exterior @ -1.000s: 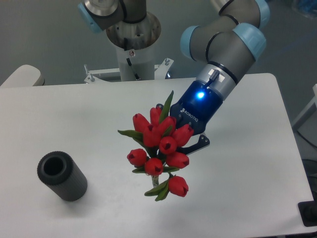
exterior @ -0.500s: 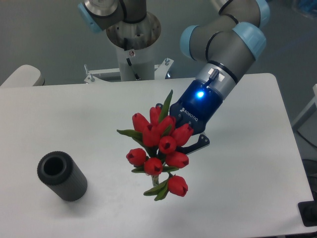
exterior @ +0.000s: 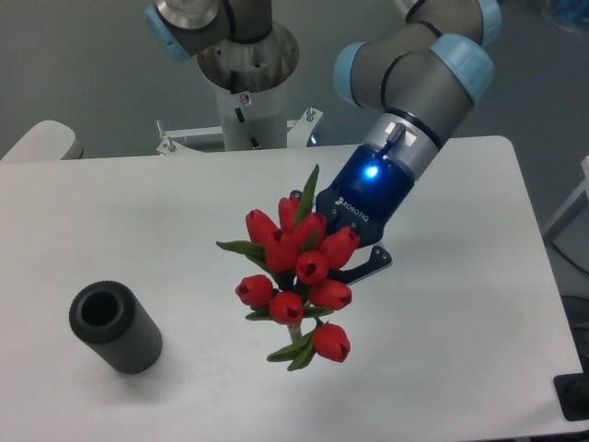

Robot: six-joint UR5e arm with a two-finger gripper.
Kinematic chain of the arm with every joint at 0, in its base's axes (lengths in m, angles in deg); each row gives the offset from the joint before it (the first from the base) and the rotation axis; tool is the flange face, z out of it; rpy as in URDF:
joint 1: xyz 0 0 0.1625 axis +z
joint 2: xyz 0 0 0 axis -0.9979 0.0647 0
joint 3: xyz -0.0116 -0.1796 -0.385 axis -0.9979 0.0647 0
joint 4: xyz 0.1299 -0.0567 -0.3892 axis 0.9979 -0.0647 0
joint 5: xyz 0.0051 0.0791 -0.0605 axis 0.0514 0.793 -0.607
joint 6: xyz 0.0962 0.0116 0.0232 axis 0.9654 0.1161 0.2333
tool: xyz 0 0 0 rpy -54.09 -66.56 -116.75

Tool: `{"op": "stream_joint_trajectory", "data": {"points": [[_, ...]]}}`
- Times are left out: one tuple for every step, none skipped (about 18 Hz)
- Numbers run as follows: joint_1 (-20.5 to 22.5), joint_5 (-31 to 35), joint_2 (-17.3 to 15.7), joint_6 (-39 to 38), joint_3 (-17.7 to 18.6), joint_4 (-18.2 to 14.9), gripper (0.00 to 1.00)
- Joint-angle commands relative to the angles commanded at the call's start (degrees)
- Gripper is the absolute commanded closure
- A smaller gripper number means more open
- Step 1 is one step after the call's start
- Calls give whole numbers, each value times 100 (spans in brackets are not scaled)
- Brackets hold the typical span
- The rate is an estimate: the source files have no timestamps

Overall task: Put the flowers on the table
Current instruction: 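Lower the held tulip bouquet toward the table surface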

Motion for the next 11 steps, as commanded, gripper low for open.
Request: {"op": "stream_joint_trajectory", "data": {"points": [[0,79,-9,62,27,0,66],[-9,193,-27,71,44,0,66],[-17,394,-105,97,123,0,66],[-18,527,-141,167,202,9,66],[-26,658,-184,272,264,0,66],[-35,816,-246,351,343,0,66],[-35,966,-264,413,404,0,66],[-53,1054,-281,492,457,0,66],[-53,1151,-334,580,519,0,66],[-61,1265,-378,703,598,0,66],[-62,1379,-413,808,651,0,66]]}}
